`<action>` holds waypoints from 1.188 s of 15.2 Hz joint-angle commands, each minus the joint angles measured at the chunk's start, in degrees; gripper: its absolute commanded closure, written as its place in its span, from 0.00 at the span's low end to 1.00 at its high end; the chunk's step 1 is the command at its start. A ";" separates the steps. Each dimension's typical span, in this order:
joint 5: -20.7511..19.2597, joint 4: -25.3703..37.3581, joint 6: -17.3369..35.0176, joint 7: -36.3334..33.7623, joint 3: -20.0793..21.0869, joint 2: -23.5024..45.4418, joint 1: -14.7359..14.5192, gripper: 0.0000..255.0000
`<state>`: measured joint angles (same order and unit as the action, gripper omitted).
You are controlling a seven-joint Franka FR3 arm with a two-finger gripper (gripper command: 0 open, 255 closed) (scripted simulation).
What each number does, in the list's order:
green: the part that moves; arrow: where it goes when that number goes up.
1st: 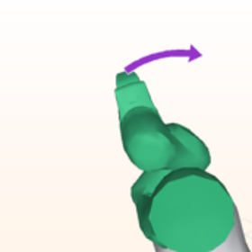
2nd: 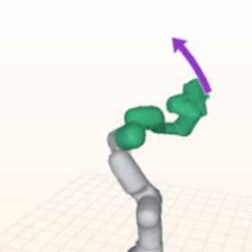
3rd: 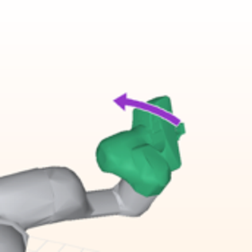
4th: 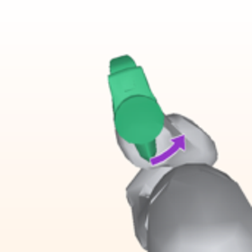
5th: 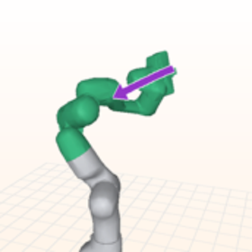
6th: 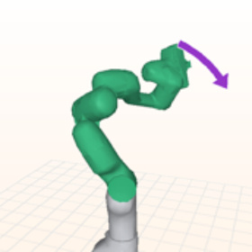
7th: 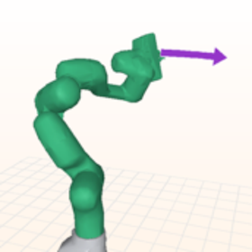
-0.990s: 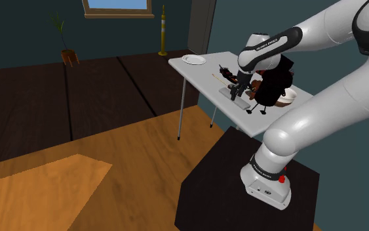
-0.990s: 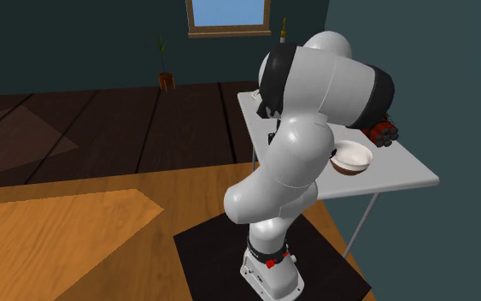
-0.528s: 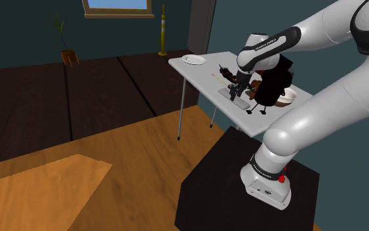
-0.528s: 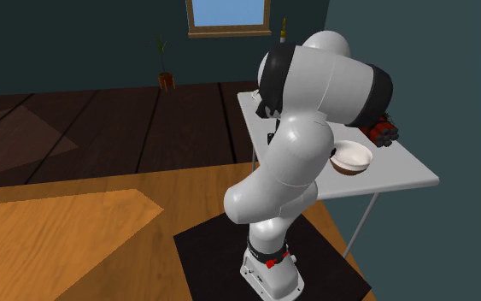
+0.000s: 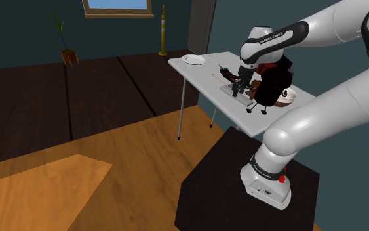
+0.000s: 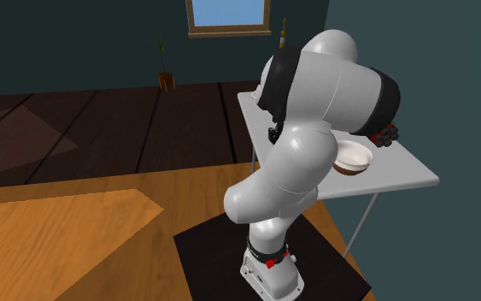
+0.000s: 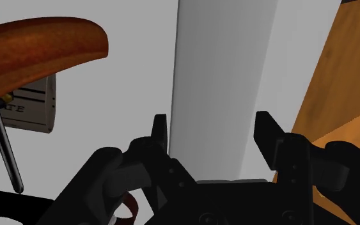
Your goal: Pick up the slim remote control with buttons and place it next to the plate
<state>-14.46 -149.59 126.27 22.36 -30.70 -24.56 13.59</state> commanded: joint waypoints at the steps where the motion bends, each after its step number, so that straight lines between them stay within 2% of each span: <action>1: -0.05 0.81 -1.82 -0.18 0.47 -1.02 0.12 1.00; 9: 0.16 4.24 -8.17 -0.57 2.03 -3.99 0.34 1.00; 14: 5.81 13.78 -6.29 0.24 1.01 7.87 -4.42 1.00; 18: 11.08 22.44 -6.35 1.90 0.41 17.32 -6.95 1.00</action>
<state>-4.93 -129.56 119.88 23.75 -30.13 -9.93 7.29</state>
